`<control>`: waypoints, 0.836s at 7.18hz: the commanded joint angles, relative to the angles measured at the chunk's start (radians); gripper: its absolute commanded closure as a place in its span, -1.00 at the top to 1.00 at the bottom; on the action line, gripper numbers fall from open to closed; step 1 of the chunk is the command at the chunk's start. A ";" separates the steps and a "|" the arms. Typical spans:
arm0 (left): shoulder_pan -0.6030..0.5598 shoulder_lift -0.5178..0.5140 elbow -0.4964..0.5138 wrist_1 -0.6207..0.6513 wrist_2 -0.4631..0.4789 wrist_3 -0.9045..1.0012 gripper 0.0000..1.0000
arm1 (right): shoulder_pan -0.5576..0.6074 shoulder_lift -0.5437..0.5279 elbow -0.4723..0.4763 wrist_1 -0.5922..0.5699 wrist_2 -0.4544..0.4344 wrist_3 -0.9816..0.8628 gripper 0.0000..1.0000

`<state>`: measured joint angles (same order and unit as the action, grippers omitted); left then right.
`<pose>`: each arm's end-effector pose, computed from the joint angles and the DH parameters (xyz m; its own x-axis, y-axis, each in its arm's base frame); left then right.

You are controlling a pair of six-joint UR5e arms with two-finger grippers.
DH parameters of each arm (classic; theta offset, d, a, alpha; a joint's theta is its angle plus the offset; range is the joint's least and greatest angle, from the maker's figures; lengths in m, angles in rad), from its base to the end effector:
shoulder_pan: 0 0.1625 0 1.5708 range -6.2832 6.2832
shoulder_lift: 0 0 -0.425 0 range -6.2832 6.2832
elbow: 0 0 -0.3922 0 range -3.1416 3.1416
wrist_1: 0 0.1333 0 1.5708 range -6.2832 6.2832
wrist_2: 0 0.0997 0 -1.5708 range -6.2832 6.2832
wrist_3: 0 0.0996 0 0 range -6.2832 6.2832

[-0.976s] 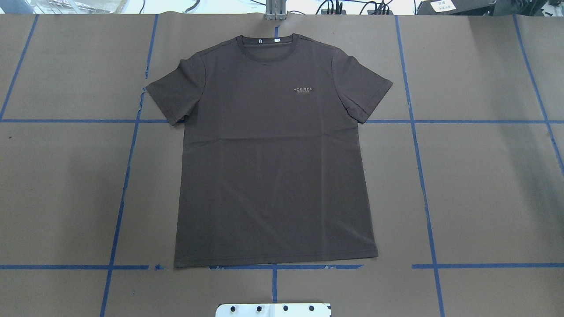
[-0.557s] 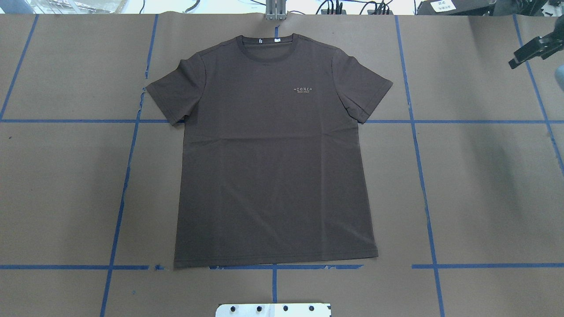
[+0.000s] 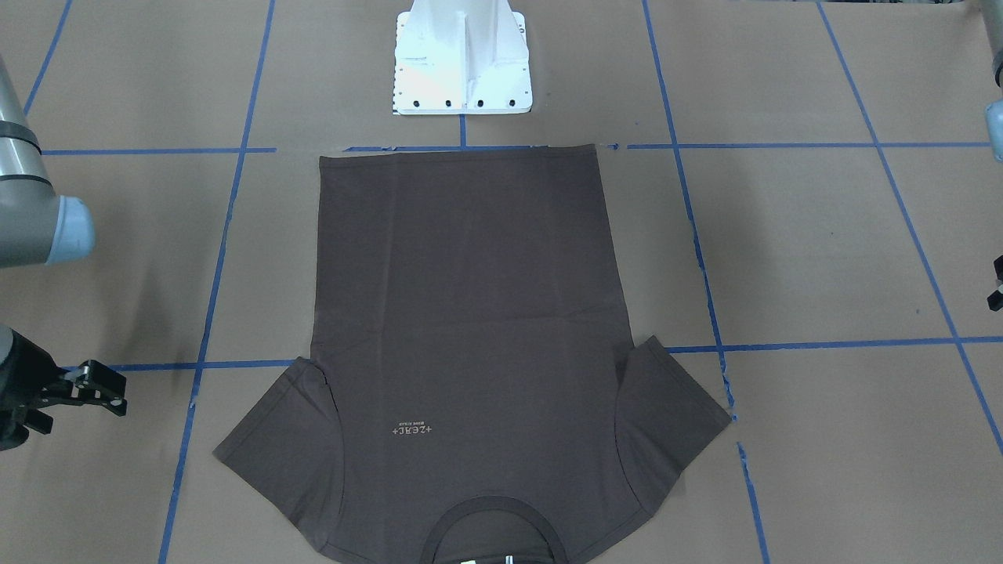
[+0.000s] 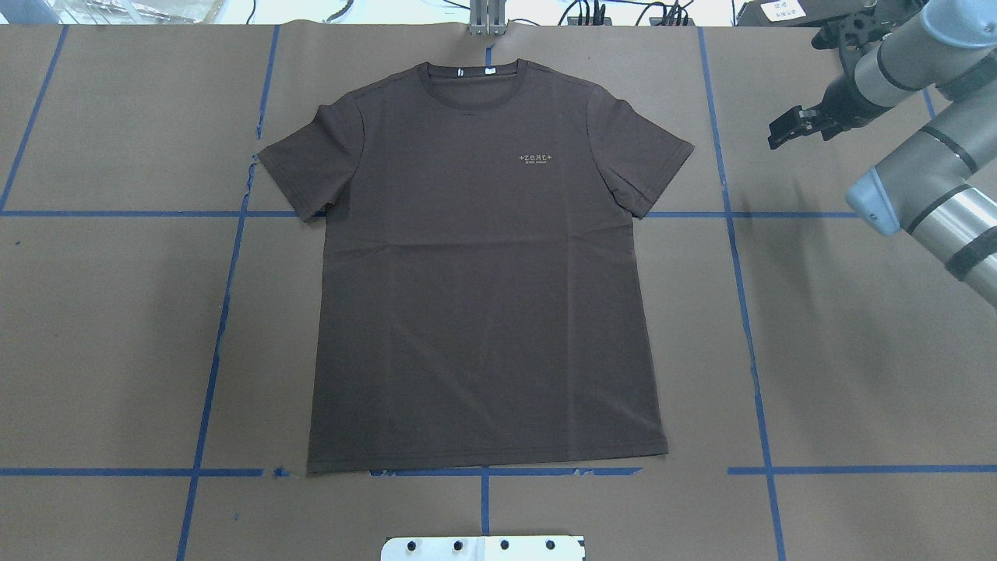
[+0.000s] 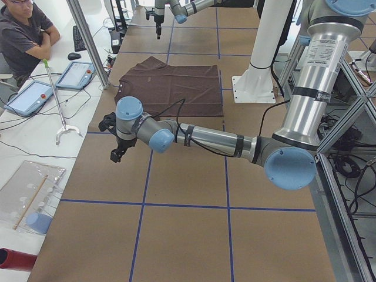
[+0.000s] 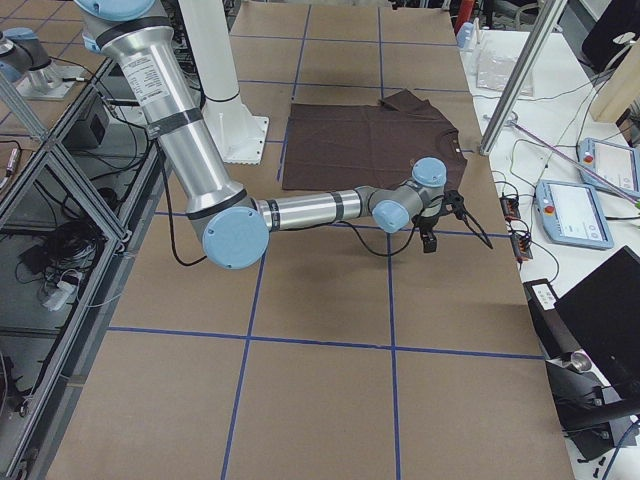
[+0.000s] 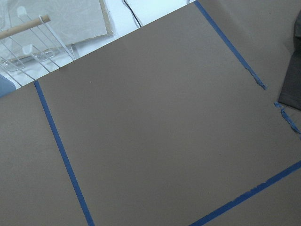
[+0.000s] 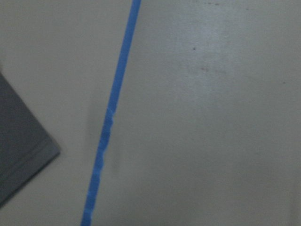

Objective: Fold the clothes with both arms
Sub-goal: 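Move the right gripper to the sleeve nearest it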

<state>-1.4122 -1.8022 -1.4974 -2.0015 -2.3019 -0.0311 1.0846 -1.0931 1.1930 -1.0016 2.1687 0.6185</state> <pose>0.0302 -0.6118 0.5208 0.6803 0.4579 -0.5723 -0.1103 0.8359 0.5378 -0.2658 -0.6681 0.5035 0.6750 -0.1641 0.7194 -0.0305 0.9679 0.2494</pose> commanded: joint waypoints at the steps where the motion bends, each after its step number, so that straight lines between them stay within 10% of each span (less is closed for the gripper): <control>1: 0.001 0.004 0.003 -0.016 0.001 -0.001 1.00 | -0.064 0.158 -0.152 0.031 -0.018 0.221 1.00; 6: 0.001 0.009 0.005 -0.019 0.002 0.002 1.00 | -0.121 0.200 -0.202 0.021 -0.049 0.230 1.00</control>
<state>-1.4113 -1.7949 -1.4916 -2.0202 -2.2999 -0.0303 0.9781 -0.9025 0.9954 -0.9771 2.1403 0.8467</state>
